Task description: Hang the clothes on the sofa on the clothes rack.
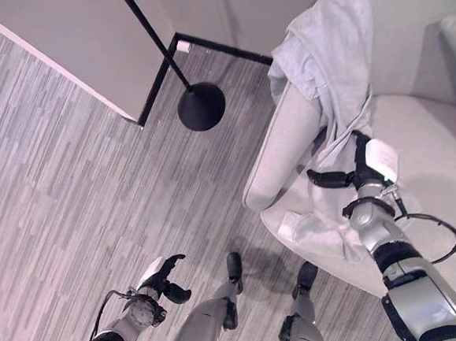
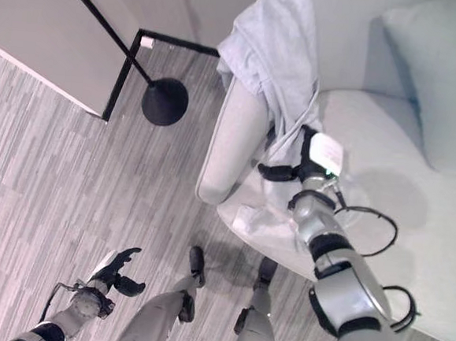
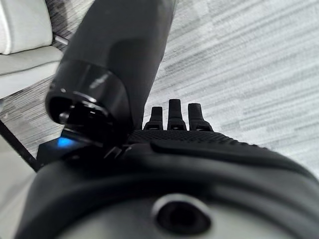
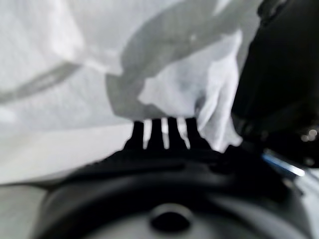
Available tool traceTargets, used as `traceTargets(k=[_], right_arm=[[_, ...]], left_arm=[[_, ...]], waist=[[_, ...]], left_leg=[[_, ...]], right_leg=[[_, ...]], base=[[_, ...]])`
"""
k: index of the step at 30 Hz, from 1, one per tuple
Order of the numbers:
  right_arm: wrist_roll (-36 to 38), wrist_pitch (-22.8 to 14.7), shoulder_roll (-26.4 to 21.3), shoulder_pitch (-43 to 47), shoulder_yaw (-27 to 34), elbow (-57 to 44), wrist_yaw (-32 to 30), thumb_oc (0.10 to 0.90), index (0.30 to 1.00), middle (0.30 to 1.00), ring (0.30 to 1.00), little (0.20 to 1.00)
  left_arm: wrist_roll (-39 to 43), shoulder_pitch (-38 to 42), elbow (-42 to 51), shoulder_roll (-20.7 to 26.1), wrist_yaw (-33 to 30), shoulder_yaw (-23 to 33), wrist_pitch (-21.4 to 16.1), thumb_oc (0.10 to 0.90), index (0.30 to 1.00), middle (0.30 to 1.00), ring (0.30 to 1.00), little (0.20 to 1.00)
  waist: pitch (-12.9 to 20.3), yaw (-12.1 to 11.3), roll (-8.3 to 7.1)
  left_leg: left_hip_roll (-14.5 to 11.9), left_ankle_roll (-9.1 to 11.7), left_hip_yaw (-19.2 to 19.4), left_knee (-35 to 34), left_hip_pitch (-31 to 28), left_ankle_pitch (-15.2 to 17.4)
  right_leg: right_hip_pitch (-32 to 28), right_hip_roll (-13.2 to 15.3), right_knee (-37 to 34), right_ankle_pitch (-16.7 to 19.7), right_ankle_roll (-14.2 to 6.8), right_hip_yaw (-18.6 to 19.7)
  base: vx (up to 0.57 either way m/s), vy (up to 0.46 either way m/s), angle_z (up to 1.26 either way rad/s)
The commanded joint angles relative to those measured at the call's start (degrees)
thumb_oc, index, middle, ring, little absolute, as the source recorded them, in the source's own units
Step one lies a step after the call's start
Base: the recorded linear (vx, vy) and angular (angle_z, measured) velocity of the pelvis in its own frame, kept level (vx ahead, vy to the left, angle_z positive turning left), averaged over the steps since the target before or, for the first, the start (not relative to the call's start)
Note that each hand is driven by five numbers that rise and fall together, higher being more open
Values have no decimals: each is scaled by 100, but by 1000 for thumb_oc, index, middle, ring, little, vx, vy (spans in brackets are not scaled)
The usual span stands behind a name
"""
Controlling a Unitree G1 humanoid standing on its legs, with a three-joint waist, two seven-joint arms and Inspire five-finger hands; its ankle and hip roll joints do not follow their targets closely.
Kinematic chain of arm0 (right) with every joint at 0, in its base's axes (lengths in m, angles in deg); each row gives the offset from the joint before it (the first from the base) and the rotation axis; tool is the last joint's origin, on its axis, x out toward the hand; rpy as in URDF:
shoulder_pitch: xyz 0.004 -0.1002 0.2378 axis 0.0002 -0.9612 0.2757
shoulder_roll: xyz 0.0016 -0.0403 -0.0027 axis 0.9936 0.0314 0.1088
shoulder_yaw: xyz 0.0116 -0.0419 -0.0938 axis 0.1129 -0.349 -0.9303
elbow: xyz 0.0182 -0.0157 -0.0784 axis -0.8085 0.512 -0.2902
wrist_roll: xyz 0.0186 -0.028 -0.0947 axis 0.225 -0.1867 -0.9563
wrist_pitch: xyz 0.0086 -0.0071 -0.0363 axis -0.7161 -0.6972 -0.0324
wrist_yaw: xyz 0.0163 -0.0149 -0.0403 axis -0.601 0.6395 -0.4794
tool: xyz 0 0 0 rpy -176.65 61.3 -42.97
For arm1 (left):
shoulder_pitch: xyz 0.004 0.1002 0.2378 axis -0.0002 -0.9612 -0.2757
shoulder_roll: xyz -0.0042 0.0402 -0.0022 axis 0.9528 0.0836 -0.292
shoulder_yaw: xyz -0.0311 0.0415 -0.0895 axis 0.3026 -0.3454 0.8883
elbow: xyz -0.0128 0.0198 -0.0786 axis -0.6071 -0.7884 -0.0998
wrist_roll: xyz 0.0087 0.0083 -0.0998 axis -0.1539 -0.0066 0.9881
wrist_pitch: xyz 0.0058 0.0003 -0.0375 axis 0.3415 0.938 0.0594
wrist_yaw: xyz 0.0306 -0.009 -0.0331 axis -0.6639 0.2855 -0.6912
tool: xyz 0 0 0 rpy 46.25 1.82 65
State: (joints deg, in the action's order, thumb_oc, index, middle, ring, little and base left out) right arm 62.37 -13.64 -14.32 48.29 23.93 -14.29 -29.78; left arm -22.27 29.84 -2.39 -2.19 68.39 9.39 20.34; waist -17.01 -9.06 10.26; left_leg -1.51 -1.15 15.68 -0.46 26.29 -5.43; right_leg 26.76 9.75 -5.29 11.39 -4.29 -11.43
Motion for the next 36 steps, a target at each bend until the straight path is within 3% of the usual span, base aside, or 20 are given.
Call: traceTargets(k=[1,5,6,16,21,22,23,24,27,28,29,33,36], right_arm=[[336,-234,-103,861,-133,264,-182,800,900,900,900,900],[472,-236,196,894,-469,313,321,800,900,900,900,900],[501,-236,268,879,-522,323,453,409,314,314,314,314],[758,-278,683,400,-528,117,872,400,300,300,300,300],[1691,-509,952,-727,73,-962,962,400,300,300,300,300],[2020,-583,1050,-977,194,-1067,1027,400,300,300,300,300],[3420,-814,1336,-1610,650,-1378,1346,400,300,300,300,300],[3425,-813,1334,-1617,652,-1382,1350,400,300,300,300,300],[4757,-1071,1578,-2155,1051,-1840,1736,400,300,300,300,300],[5533,-1236,1753,-2467,1219,-2272,2002,400,300,300,300,300],[5536,-1235,1752,-2477,1219,-2278,2004,400,300,300,300,300],[6863,-1678,2150,-2652,1614,-3111,2263,400,300,300,300,300],[7146,-1829,2297,-2602,1740,-3378,2254,400,300,300,300,300]], left_arm=[[-15,106,104,532,-251,-246,-212,800,900,900,900,900],[-12,153,32,501,-230,-250,-186,800,900,900,900,900],[-24,172,20,500,-215,-248,-180,800,900,900,900,900],[-283,213,-89,499,-192,-224,-84,800,900,900,900,900],[-366,181,-252,384,-266,25,87,800,900,900,900,900],[-371,185,-296,349,-270,58,129,800,900,900,900,900],[-433,159,-332,308,-277,93,209,800,900,900,900,900],[-433,156,-331,310,-277,90,210,800,900,900,900,900],[-473,72,-253,298,-240,101,243,800,900,900,900,900],[-509,-26,-160,300,-219,93,260,800,900,900,900,900],[-509,-32,-157,301,-219,91,261,800,900,900,900,900],[-593,-297,-150,255,-177,76,318,800,900,900,900,900],[-618,-370,-178,233,-158,65,344,800,900,900,900,900]], waist=[[-45,-15,-384],[-70,-60,-377],[-72,-63,-386],[-71,37,-524],[-54,227,-725],[-44,263,-758],[2,321,-819],[2,318,-820],[57,346,-853],[96,370,-863],[97,370,-863],[212,361,-855],[243,341,-841]], left_leg=[[-388,623,-63,751,331,421],[-389,596,-93,835,474,452],[-384,595,-102,844,493,461],[-359,570,-145,880,527,516],[-379,562,-130,904,346,601],[-392,563,-131,913,306,613],[-416,570,-117,913,163,637],[-416,570,-116,911,157,637],[-431,589,-124,814,-28,605],[-458,608,-117,731,-163,567],[-457,608,-118,726,-170,565],[-497,670,-126,546,-473,466],[-505,682,-134,467,-586,430]], right_leg=[[-332,825,309,-271,-688,129],[-237,838,328,-237,-694,125],[-231,843,328,-233,-694,111],[-250,863,343,-205,-708,40],[-397,849,388,-226,-695,29],[-428,850,400,-232,-693,17],[-561,853,408,-250,-685,-8],[-567,854,405,-250,-685,-9],[-722,847,378,-262,-696,-44],[-824,848,364,-278,-707,-64],[-831,849,361,-278,-707,-65],[-1100,817,309,-322,-712,-137],[-1194,804,273,-334,-706,-140]], base=[[-16,32,2],[1,14,4],[2,18,4],[2,24,5],[-2,3,1],[-46,-32,-4],[-37,-29,-1],[-38,-27,1],[-34,-19,1],[-32,-16,-1],[-40,-24,1],[-36,-28,-2],[-19,-11,0]])
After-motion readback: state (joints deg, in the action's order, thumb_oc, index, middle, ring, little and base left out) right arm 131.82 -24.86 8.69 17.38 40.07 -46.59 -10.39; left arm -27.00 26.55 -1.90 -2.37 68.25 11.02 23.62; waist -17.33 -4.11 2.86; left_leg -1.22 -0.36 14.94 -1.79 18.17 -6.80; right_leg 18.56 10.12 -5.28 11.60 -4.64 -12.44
